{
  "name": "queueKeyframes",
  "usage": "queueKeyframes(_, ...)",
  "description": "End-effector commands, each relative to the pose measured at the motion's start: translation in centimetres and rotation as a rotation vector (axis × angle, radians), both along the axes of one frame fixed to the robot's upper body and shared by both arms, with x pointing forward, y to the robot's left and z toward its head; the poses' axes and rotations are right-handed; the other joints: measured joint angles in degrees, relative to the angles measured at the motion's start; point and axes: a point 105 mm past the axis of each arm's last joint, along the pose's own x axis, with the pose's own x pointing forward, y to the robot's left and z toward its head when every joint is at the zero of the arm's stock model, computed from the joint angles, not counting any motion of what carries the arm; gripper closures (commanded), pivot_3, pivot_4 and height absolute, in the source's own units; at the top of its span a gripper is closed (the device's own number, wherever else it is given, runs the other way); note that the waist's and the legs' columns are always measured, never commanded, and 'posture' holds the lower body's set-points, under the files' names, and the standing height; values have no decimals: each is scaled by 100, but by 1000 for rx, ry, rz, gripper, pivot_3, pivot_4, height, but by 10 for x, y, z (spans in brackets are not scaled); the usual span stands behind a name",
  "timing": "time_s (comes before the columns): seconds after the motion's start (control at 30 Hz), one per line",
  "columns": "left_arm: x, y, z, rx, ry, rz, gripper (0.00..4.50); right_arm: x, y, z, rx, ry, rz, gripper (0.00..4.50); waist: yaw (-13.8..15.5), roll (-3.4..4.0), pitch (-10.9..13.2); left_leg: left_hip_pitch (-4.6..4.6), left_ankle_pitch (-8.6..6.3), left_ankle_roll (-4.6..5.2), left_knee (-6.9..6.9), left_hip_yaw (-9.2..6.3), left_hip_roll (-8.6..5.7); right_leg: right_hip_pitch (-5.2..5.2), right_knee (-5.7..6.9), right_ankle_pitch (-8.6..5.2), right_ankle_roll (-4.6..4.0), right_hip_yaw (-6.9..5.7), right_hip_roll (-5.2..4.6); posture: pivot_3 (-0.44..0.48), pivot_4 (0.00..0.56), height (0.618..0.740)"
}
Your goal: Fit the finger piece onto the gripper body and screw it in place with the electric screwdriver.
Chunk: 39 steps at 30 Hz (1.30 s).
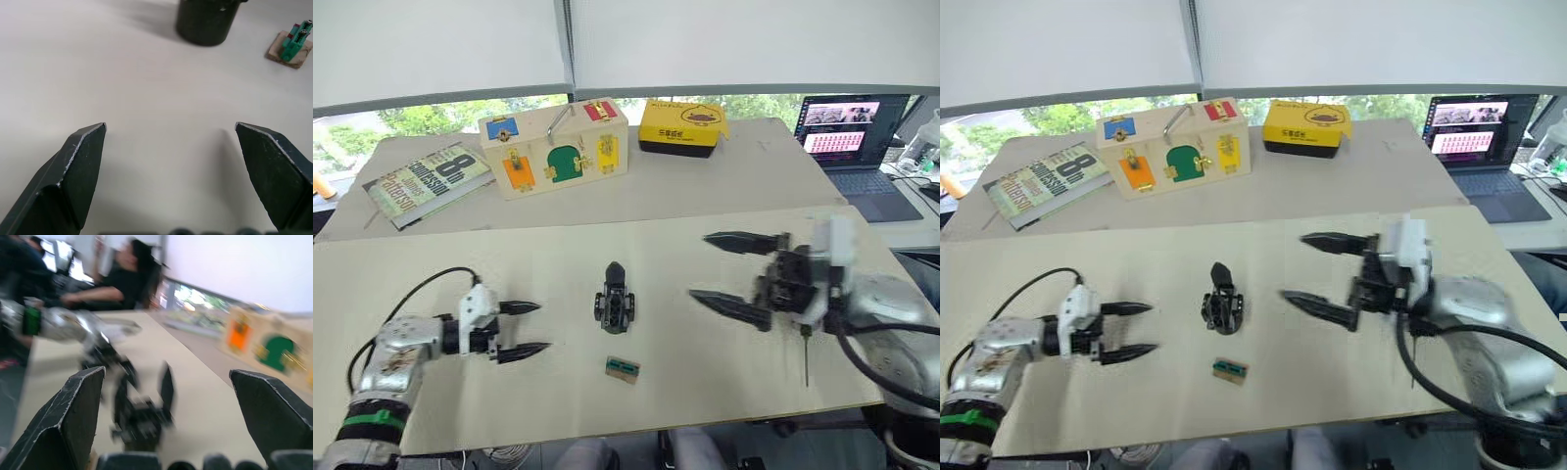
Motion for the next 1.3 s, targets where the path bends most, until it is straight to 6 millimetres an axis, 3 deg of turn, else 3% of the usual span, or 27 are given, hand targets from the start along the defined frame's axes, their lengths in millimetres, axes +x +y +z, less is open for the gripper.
queueKeyframes(0.03, -5, -16, 41, -61, -84, -80, 29, -10, -30, 9, -24, -67, -159, 0, 84, -5, 3, -1, -1, 1, 2, 0, 0, 2, -3, 0, 0, -1, 0, 0, 150, 740)
queueKeyframes(0.2, -6, -35, 77, -149, -168, -111, 29, -25, -84, -5, 103, -60, -545, 0, 146, -4, 4, 2, -7, -8, 2, -3, 1, 13, -8, 0, 0, -2, 0, 0, 150, 740)
queueKeyframes(0.33, -10, -43, 88, -211, -164, -125, 29, -42, -97, -22, 100, -41, -690, 0, 67, 14, 8, 20, -27, -44, 0, 4, 1, 24, 0, -1, 1, 8, 2, 0, 150, 740)
queueKeyframes(0.47, -14, -54, 97, -245, -151, -151, 29, -59, -128, -45, 112, 59, -958, 0, 54, 19, 10, 33, -26, -50, -6, 5, 5, 31, 4, -2, 2, 12, 7, 0, 150, 740)
queueKeyframes(0.57, -10, -60, 111, -284, -163, -157, 29, -63, -132, -46, 101, 79, -994, 0, 64, 20, 12, 36, -27, -51, -6, 5, 0, 35, 6, -3, 3, 17, 6, 0, 150, 740)
queueKeyframes(0.67, -8, -66, 112, -254, -186, -195, 29, -53, -143, -61, 22, 196, -1081, 0, 44, 21, 11, 46, -27, -51, -5, 8, -1, 44, 7, -3, 4, 20, 6, 0, 150, 740)
queueKeyframes(0.83, -3, -68, 113, -230, -210, -204, 29, -27, -144, -71, -25, 461, -1058, 0, 24, 21, 12, 46, -27, -52, -12, 14, 5, 40, 4, -2, 2, 23, 5, 0, 150, 740)
queueKeyframes(1.03, -11, -71, 107, -183, -182, -278, 29, -1, -152, -63, 58, 691, -1048, 0, 64, 15, 16, 22, -2, -5, -10, 11, 7, 34, -13, -1, 0, 19, 0, 0, 150, 740)
queueKeyframes(1.3, -16, -74, 106, -176, -188, -301, 29, 23, -149, -76, 15, 795, -1093, 0, 84, 15, 16, 4, -1, 2, -10, 4, 5, 28, -37, 1, 0, 7, -2, 0, 150, 740)
